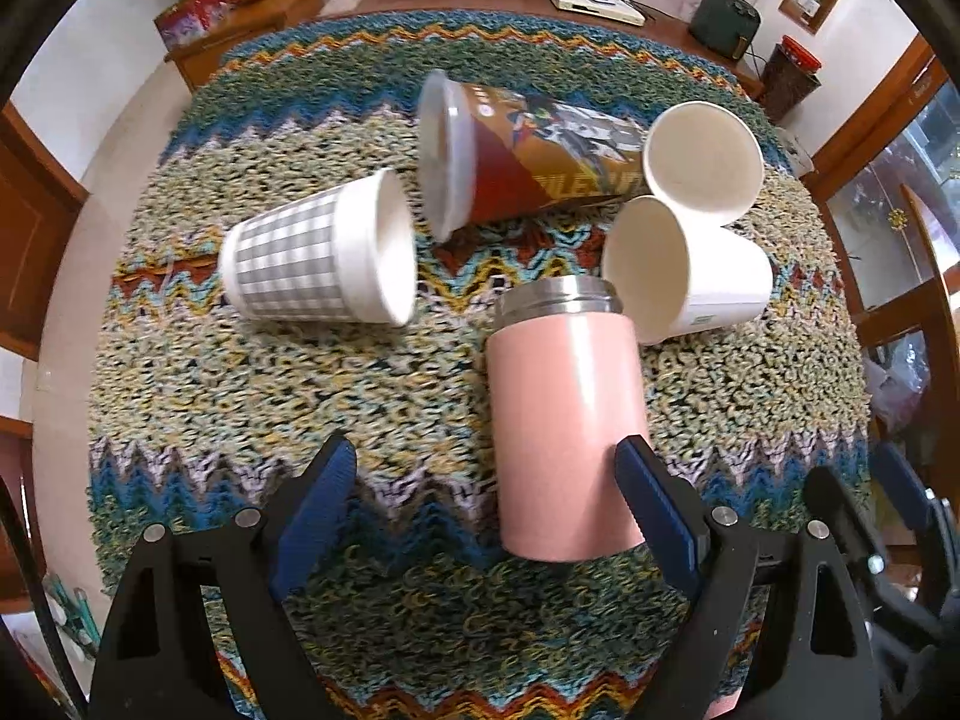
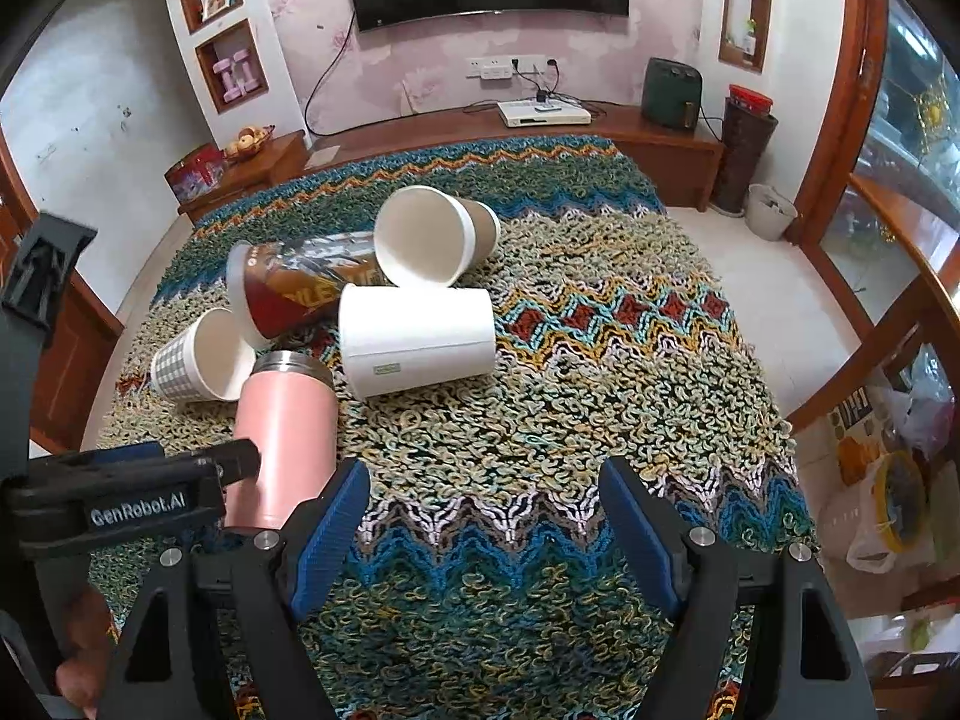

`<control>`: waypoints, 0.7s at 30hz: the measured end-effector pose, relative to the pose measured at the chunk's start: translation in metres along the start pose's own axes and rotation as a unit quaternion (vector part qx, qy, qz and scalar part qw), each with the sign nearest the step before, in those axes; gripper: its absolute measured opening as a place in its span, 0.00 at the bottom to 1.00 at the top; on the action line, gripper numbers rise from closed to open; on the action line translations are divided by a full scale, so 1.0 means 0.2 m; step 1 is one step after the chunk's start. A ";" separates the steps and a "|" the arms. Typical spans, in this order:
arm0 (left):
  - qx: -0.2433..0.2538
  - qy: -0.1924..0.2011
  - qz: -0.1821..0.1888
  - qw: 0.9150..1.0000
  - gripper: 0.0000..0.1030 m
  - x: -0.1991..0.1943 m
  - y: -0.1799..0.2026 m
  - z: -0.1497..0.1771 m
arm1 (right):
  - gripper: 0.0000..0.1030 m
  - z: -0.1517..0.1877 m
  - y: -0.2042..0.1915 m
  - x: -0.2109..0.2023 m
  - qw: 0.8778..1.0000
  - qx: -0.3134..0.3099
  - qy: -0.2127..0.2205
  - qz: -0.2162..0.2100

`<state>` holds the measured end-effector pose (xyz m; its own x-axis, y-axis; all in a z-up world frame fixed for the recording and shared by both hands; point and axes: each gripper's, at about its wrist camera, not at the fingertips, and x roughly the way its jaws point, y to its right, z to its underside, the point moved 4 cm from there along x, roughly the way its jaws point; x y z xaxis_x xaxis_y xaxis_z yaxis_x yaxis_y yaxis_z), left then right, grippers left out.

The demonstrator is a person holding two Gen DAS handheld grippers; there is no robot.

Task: Flip cup upright
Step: 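Close the left gripper around the middle of the pink tumbler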

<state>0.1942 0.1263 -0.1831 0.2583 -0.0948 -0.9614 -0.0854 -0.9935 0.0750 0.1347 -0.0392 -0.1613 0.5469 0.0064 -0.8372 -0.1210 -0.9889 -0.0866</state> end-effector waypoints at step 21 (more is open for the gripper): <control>-0.015 -0.076 0.056 0.995 0.84 0.20 0.17 -0.05 | 0.77 -0.01 0.07 0.13 1.000 0.018 -0.020 -0.014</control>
<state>0.2110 0.0879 -0.2169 0.1003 -0.1970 -0.9753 -0.0762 -0.9789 0.1898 0.1491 -0.0522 -0.1840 0.5177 0.0414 -0.8545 -0.1363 -0.9821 -0.1302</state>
